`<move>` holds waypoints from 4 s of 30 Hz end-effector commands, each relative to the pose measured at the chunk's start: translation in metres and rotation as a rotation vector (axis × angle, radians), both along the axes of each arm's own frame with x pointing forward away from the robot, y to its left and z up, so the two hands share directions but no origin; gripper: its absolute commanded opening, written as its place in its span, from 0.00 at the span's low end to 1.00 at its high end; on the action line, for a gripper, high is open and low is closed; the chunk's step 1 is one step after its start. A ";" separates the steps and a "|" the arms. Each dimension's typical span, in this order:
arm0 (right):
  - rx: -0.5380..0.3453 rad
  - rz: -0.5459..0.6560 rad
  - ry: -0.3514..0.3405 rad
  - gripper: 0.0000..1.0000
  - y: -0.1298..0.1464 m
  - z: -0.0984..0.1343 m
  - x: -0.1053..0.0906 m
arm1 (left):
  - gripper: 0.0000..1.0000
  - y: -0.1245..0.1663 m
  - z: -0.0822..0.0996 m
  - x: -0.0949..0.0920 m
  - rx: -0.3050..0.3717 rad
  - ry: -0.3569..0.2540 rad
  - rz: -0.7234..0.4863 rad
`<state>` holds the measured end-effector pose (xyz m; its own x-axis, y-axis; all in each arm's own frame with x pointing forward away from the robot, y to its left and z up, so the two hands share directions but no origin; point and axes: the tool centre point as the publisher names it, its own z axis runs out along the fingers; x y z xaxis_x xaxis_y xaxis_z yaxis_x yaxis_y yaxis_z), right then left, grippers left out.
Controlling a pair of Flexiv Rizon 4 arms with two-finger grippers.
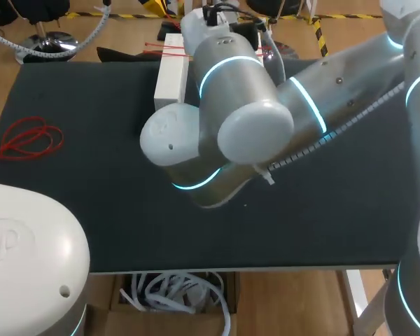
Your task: Grab the tape and strap the tape.
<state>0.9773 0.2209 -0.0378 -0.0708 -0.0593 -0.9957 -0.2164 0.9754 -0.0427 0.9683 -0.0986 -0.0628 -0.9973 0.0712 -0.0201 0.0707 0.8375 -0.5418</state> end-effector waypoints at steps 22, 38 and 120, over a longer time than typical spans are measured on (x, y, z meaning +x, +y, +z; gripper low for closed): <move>-0.022 0.021 0.008 0.00 0.023 -0.010 -0.002 | 0.00 0.000 0.001 0.000 0.003 0.001 0.000; -0.034 0.036 0.007 0.00 0.034 -0.014 -0.001 | 0.00 0.000 0.001 0.000 0.003 0.001 0.000; 0.009 -0.084 -0.061 0.90 -0.040 0.069 -0.013 | 0.00 0.000 0.001 0.000 0.003 0.001 0.000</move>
